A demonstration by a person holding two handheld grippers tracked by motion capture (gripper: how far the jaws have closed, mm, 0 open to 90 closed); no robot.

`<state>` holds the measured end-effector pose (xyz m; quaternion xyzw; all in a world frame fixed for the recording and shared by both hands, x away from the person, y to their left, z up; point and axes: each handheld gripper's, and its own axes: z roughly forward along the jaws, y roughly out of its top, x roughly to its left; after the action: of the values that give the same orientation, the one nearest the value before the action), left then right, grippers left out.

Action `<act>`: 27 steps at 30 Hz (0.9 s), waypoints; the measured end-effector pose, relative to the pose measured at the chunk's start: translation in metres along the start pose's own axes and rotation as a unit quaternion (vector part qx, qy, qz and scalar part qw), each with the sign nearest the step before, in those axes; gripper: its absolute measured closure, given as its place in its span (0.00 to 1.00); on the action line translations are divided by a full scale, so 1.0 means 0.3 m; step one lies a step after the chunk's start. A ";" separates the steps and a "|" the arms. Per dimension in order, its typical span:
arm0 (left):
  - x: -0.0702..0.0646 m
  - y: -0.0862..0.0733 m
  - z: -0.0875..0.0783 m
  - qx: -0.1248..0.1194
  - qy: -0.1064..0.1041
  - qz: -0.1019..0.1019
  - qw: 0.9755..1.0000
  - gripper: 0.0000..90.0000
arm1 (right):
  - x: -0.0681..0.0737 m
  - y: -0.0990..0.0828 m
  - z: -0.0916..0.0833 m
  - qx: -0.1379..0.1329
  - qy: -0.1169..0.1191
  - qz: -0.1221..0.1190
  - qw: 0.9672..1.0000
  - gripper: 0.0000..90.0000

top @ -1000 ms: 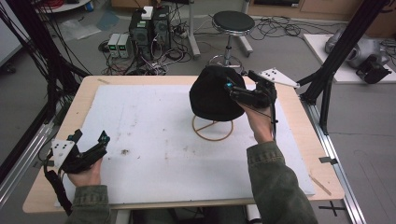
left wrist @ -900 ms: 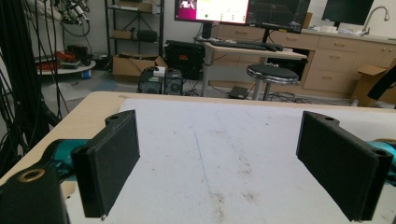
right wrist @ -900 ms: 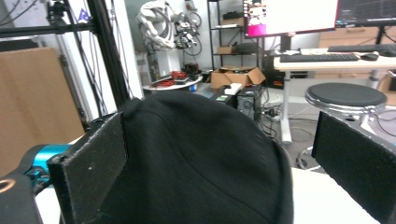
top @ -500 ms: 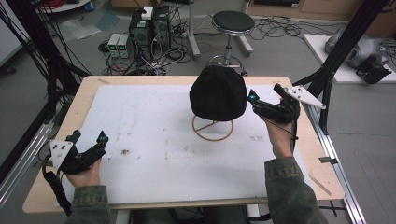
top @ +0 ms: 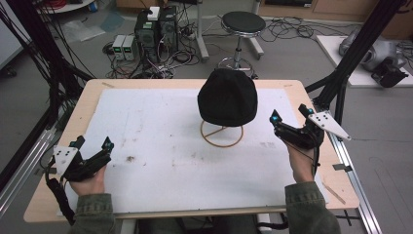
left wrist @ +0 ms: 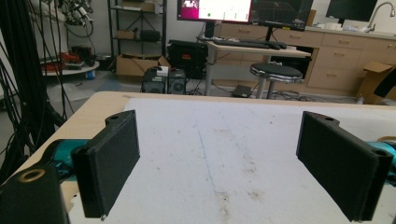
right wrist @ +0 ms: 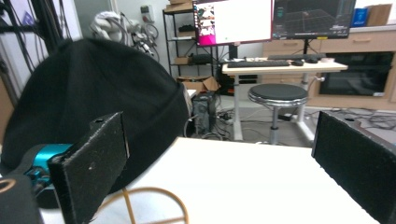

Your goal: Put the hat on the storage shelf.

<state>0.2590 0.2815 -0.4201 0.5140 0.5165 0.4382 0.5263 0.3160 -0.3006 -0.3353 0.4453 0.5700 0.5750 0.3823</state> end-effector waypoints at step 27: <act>-0.001 -0.008 0.006 0.009 -0.002 0.005 1.000 0.16 | -0.070 -0.261 -0.064 0.036 -0.076 -0.019 0.996 0.03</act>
<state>0.2607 0.2810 -0.4225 0.5217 0.5170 0.4351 0.5209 0.2991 -0.3219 -0.4138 0.4903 0.5677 0.5112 0.4195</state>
